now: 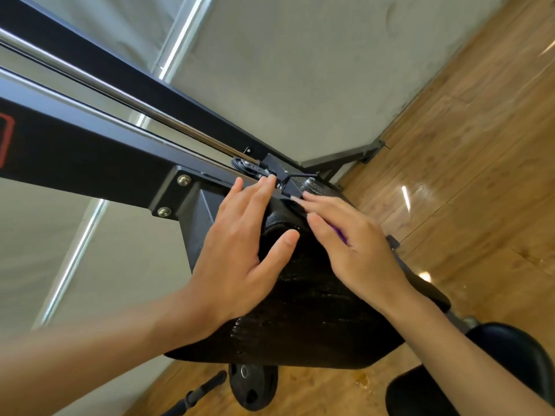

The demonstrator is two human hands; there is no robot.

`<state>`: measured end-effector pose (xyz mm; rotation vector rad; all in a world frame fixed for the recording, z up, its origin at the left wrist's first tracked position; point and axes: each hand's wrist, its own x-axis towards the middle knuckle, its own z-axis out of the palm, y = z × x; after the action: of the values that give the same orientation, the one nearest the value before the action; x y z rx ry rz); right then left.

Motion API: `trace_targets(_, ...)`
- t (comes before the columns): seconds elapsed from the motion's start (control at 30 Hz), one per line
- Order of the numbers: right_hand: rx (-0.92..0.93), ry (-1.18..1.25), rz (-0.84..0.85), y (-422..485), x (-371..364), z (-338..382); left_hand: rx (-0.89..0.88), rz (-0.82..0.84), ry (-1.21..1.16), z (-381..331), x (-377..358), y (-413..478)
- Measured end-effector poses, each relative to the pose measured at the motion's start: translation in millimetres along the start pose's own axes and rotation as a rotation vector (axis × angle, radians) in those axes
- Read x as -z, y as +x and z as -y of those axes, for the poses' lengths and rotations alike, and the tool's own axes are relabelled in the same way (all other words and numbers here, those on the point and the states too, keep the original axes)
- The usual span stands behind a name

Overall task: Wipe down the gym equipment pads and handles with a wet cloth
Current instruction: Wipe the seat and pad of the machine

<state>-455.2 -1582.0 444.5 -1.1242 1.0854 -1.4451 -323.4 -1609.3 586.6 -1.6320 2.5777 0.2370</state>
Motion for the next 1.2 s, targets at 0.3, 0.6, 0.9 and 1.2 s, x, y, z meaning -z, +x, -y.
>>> trace_targets(0.3,0.003,-0.106,-0.031,-21.5,13.9,-19.2,0.006,-0.029,-0.004,-4.2,2.6,-0.5)
trace_targets(0.6,0.089,-0.123,-0.042,-13.5,7.2,-11.7,-0.127,-0.094,0.028,-1.1,-1.3,0.1)
trace_targets(0.9,0.183,-0.073,-0.064,21.9,-10.9,31.8,-0.08,-0.1,0.008,-4.6,-0.3,0.5)
trace_targets(1.2,-0.24,-0.125,-0.115,-31.5,22.2,-47.2,-0.069,-0.119,0.008,-6.7,-0.5,-1.3)
